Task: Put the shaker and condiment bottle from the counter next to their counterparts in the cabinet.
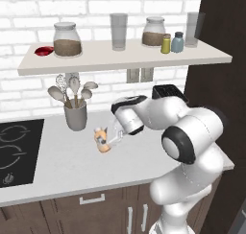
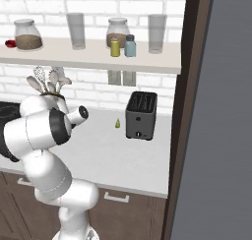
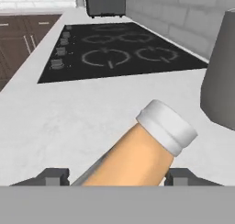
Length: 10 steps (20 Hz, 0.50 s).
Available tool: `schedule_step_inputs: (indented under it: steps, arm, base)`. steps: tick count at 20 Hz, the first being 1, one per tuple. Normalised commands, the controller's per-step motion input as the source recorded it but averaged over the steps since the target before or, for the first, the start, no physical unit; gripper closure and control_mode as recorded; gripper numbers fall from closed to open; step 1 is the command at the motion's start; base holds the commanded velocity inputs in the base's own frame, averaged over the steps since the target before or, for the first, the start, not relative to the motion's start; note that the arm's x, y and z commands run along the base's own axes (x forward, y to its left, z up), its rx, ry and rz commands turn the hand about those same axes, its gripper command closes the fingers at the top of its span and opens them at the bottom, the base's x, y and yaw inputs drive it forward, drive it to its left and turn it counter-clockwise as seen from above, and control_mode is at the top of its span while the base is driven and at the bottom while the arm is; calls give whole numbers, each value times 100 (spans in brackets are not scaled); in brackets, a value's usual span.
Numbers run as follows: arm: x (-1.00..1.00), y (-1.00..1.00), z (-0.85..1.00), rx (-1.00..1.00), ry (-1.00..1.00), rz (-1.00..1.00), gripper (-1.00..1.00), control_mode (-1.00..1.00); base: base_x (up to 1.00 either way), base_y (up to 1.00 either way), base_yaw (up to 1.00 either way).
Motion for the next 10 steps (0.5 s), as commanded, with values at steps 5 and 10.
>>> schedule_step_inputs:
  steps: [5,10]
  arm:
    - [-24,-12,56,-3,-38,-2,100,-100]
    - [-29,-37,65,0,-29,-1,100,-100]
  base:
    - [0,0,0]
    - [0,0,0]
